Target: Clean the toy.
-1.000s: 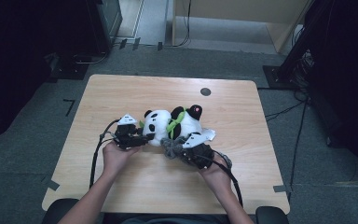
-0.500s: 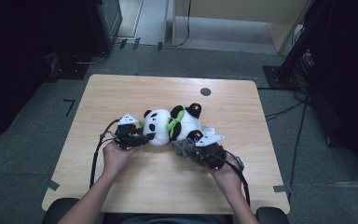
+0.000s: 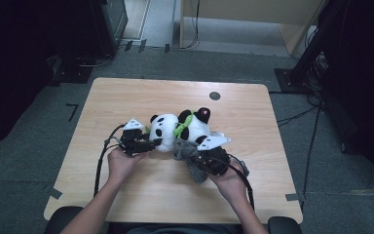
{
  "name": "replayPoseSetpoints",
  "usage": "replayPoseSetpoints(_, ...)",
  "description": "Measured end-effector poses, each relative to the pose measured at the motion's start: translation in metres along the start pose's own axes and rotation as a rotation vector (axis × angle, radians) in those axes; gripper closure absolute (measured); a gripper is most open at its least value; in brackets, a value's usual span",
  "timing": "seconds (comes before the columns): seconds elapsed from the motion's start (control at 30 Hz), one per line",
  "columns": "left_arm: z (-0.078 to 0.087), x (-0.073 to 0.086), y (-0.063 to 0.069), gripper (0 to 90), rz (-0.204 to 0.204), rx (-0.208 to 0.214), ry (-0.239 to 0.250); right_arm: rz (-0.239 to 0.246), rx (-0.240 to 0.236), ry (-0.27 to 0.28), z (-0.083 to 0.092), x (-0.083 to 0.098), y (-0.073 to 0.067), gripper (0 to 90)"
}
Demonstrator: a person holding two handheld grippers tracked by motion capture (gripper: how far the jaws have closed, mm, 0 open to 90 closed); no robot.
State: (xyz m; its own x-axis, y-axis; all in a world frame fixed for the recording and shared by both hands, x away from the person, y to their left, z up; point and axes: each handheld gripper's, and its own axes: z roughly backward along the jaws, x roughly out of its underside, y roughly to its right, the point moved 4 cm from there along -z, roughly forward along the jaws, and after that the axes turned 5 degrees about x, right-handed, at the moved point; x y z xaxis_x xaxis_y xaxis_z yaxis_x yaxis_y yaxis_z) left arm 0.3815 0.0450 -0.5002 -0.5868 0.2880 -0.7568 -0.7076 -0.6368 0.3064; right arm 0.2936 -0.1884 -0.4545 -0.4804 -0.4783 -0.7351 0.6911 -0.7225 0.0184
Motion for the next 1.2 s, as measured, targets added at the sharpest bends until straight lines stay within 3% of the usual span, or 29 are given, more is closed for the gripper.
replayPoseSetpoints(0.27,0.0,0.0,0.0,51.1,-0.001,-0.001,-0.001,0.019,-0.024,0.041,-0.022,-0.04,-0.014,80.8)
replayPoseSetpoints(0.43,0.0,0.0,0.0,51.2,-0.003,-0.001,-0.003,0.005,-0.048,0.045,-0.046,-0.059,-0.019,80.9)
replayPoseSetpoints(0.57,0.0,0.0,0.0,51.1,-0.002,-0.001,-0.004,0.012,-0.036,0.027,-0.064,-0.068,-0.022,80.9)
replayPoseSetpoints(0.8,0.0,0.0,0.0,51.3,0.0,-0.005,-0.006,-0.022,-0.035,0.043,-0.081,-0.061,-0.017,80.8)
replayPoseSetpoints(0.97,0.001,0.0,-0.002,51.2,0.019,0.01,-0.012,0.024,-0.016,0.046,-0.084,-0.052,-0.016,81.0)
replayPoseSetpoints(1.2,0.001,0.0,-0.002,51.1,0.028,0.015,-0.006,0.035,-0.014,-0.006,-0.08,-0.039,-0.012,81.1)
